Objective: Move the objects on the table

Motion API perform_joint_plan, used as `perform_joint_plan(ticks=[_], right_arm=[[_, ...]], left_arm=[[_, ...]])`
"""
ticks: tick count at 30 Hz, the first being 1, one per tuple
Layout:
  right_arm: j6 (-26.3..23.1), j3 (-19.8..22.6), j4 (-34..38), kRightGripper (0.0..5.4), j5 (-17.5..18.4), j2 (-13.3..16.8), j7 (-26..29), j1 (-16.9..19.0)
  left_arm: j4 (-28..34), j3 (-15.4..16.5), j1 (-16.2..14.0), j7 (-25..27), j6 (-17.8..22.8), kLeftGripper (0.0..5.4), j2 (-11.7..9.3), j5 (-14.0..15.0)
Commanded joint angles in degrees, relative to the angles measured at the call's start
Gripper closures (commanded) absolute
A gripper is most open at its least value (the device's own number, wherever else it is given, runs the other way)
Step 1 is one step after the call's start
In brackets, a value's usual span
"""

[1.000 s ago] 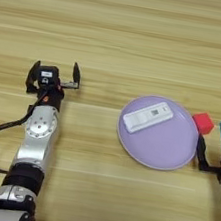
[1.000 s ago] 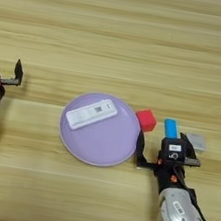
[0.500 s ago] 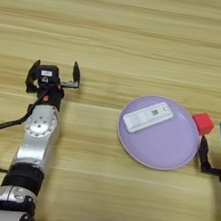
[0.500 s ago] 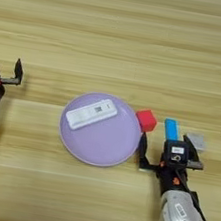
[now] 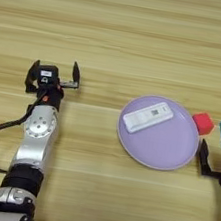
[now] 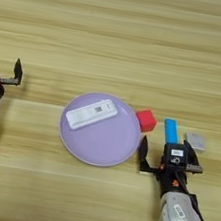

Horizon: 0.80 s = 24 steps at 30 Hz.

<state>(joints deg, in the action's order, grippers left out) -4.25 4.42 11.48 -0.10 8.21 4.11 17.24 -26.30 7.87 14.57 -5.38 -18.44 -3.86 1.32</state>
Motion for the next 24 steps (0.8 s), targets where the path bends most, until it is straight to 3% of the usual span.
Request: perform_joint_plan(ticks=[1, 24], right_arm=[[-0.4, -0.5, -2.1, 0.02, -0.9, 0.3, 0.2, -1.0], [5.6, -6.6, -3.1, 0.02, -2.1, 0.7, 4.2, -0.6]], left_arm=[[1.1, -0.3, -0.5, 0.1, 1.0, 0.0, -0.2, -0.5], [2.5, -0.6, -1.2, 0.1, 1.9, 0.0, -0.1, -0.4]])
